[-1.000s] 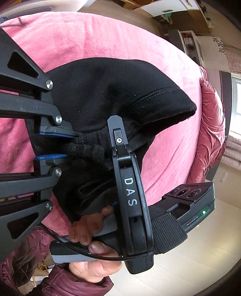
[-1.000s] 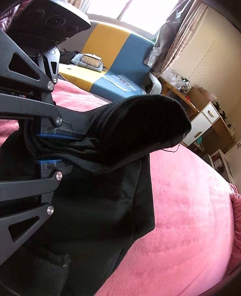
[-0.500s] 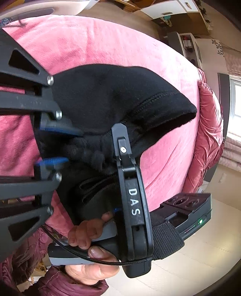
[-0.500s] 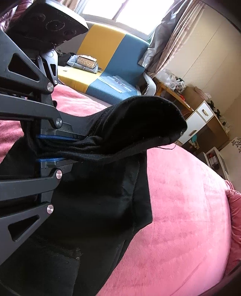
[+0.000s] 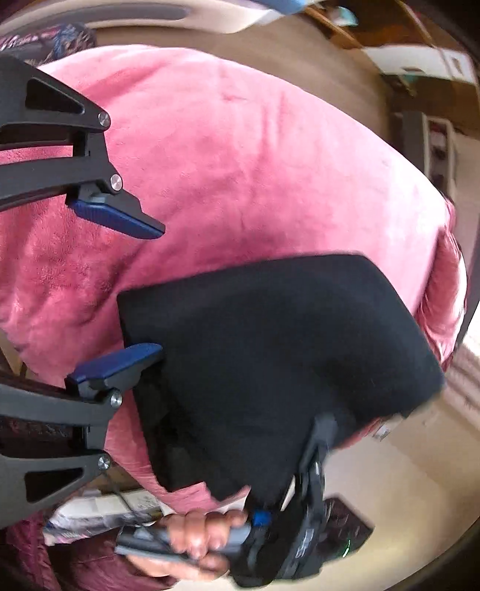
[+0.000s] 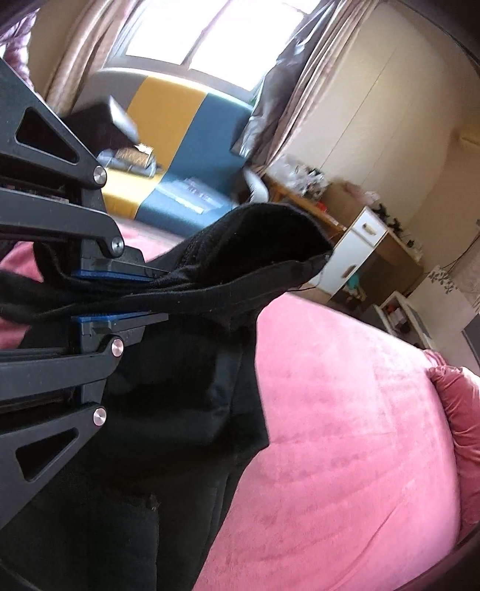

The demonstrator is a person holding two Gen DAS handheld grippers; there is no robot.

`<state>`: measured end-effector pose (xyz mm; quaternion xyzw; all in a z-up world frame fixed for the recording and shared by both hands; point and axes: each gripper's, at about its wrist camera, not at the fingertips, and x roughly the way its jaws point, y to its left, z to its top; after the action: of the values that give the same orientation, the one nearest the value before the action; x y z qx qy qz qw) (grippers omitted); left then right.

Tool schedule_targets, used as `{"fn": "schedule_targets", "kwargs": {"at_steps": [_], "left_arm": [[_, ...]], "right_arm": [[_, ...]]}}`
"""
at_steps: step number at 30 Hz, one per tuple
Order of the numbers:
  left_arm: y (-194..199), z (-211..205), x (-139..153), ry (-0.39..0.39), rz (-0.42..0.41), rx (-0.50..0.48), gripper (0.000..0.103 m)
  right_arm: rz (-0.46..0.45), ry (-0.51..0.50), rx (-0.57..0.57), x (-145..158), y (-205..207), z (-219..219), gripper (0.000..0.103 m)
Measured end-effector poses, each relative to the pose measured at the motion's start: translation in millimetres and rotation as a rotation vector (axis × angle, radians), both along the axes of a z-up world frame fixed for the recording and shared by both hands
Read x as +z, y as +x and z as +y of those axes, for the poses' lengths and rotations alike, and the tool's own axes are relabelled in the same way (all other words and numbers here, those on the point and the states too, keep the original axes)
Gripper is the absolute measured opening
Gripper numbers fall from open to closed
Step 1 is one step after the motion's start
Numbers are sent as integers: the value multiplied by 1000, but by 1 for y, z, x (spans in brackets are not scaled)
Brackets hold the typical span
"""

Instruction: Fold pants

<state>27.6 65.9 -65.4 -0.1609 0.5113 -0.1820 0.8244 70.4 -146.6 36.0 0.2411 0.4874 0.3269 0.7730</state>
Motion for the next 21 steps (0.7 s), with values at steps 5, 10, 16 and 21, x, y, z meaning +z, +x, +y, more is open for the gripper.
{"fn": "schedule_targets", "kwargs": {"at_steps": [5,10,16,21], "left_arm": [[-5,-5,12,-69,-61,-86,61],[-10,-32,24,-80,-120,-202,63],[-5,-52,36,-171,-179,-302,63],[6,-61,40,-218,-194,-369,63]], "right_arm": [[-31,17,-14,22,-4,3,13],[-71,53,-34,47,-15,3,13],[-151,62,-83,81,-44,-36,13],[-155,64,-222,92,-67,-97,13]]}}
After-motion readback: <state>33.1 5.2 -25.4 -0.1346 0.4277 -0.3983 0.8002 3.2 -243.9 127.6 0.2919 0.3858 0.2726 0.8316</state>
